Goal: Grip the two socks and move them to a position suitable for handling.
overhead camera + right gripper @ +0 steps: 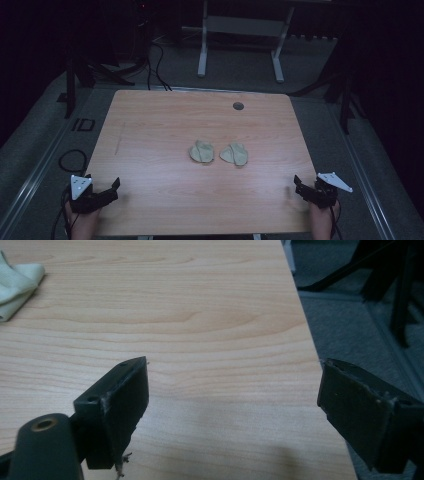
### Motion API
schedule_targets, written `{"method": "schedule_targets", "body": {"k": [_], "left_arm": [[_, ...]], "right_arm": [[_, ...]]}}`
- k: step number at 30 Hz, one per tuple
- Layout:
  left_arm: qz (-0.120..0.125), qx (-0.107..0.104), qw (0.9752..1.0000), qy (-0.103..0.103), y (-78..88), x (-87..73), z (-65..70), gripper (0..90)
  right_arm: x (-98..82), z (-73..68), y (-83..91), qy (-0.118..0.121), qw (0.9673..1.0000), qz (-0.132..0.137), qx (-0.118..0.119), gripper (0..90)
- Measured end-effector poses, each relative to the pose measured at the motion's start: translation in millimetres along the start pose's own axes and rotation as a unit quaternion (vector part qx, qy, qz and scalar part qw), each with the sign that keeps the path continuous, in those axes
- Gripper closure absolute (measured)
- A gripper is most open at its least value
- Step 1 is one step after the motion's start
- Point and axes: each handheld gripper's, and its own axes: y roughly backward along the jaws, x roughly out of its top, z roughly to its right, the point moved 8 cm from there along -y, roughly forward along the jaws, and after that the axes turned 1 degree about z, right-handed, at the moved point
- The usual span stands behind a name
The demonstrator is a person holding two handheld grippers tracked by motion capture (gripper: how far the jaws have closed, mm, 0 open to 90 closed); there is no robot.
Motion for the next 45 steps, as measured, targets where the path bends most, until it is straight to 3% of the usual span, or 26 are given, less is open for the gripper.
{"method": "schedule_targets", "body": {"k": [10, 16, 20, 25, 29, 30, 32, 40, 41, 45], "left_arm": [[-0.006, 0.009, 0.9999, -0.008, -0.8, -0.2, 1.1, 1.6], [0.006, 0.011, 0.9999, -0.011, 4.4, 1.0, 3.3, 1.6], [0.006, 0.004, 1.0, -0.006, 9.3, -3.9, 7.2, 1.6], [0.04, -0.017, 0.9991, 0.0, 14.3, 5.0, 16.7, 1.6], [0.007, -0.012, 0.9998, -0.016, 11.9, 0.3, 21.6, 1.6], [-0.003, -0.006, 0.9999, -0.015, 11.6, -1.1, 21.6, 1.6], [-0.02, -0.022, 0.9995, 0.005, 10.9, -2.1, 23.8, 1.6], [-0.029, -0.034, 0.999, 0.006, 9.4, -3.8, 27.7, 1.6], [-0.031, -0.033, 0.999, 0.006, 9.1, -4.3, 27.2, 1.6], [-0.036, -0.033, 0.9988, 0.01, 7.9, -6.1, 25.7, 1.6]], "right_arm": [[-1.8, -2.0, -2.4, -0.003, 0.9995, -0.011, 0.031, 13.1], [7.9, -12.7, -2.3, 0.028, 0.9987, -0.012, 0.04, 13.1], [7.4, -21.7, -4.5, 0.038, 0.9969, -0.027, 0.063, 13.1], [10.4, -36.9, -9.5, 0.051, 0.9923, -0.047, 0.103, 13.4], [16.0, -54.8, -15.5, 0.068, 0.988, -0.059, 0.125, 13.3], [17.0, -59.1, -16.6, 0.071, 0.9869, -0.062, 0.131, 13.3], [19.1, -67.4, -19.5, 0.081, 0.9844, -0.07, 0.14, 13.3], [30.1, -91.6, -29.3, 0.094, 0.98, -0.075, 0.159, 13.0], [31.5, -96.1, -32.8, 0.094, 0.9795, -0.088, 0.155, 13.0], [35.9, -103.9, -37.8, 0.086, 0.9782, -0.09, 0.166, 13.0]]}}
